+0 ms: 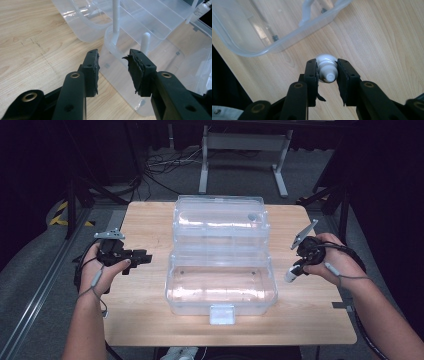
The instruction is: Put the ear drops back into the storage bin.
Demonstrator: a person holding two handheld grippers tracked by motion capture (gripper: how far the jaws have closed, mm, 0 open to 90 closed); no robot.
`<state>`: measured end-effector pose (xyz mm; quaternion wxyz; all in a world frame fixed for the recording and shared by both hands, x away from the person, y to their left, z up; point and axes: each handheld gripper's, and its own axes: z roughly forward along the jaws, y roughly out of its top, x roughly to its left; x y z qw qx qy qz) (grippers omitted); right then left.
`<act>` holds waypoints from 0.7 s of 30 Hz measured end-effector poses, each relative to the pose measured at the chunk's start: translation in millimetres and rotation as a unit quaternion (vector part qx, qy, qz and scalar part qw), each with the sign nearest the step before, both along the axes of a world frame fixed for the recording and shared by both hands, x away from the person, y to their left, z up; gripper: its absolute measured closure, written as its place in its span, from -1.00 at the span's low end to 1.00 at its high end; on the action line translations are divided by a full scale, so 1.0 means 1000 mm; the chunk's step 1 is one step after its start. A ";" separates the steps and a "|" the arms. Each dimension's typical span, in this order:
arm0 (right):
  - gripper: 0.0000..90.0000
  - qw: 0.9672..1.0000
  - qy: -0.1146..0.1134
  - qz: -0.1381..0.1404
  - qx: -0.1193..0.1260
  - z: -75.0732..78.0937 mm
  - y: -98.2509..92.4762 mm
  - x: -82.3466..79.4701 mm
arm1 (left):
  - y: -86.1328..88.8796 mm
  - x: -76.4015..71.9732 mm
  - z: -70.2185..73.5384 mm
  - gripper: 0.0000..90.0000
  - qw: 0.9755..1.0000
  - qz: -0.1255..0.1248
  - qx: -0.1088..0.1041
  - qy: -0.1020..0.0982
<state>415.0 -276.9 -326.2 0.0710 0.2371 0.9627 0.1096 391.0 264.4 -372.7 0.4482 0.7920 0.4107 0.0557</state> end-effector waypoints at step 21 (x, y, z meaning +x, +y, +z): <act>0.57 0.999 -0.009 0.038 -0.002 0.031 0.016 -0.017 | -0.001 0.000 -0.001 0.35 1.000 0.000 0.000 0.004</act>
